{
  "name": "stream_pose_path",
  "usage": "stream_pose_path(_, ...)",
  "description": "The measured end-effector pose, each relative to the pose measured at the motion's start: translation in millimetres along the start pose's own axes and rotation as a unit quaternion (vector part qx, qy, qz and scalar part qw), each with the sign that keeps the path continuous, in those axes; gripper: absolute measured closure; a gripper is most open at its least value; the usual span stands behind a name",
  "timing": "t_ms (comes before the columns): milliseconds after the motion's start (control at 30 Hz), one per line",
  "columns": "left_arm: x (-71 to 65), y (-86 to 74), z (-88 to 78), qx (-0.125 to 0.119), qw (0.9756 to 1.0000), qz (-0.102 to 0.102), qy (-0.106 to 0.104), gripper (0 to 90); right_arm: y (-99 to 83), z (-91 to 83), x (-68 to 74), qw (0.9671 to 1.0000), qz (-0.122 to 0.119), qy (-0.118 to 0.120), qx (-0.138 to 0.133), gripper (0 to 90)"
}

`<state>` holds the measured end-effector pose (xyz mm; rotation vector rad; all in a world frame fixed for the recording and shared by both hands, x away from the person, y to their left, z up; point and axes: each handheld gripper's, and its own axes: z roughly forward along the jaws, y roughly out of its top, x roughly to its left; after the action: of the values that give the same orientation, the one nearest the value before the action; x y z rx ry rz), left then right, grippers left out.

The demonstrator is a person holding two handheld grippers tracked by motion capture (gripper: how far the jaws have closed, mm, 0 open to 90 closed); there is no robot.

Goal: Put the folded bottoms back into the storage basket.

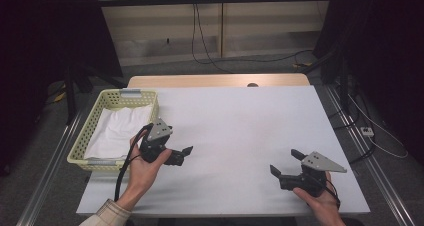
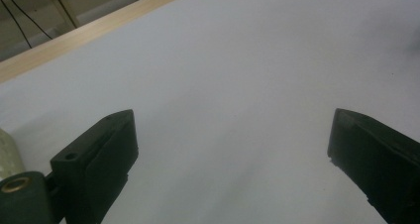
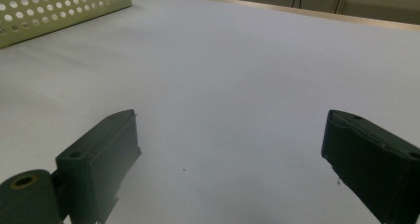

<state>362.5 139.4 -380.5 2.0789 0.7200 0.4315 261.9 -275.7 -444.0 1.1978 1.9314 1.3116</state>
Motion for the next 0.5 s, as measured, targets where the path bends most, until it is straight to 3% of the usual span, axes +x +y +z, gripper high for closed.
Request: stream_pose_path(500,-17.2,-26.6,24.4,0.012,0.9997,-0.008,-0.022,5.7,0.0,-0.1,0.2,1.0,-0.001,0.0,-0.001,7.2)
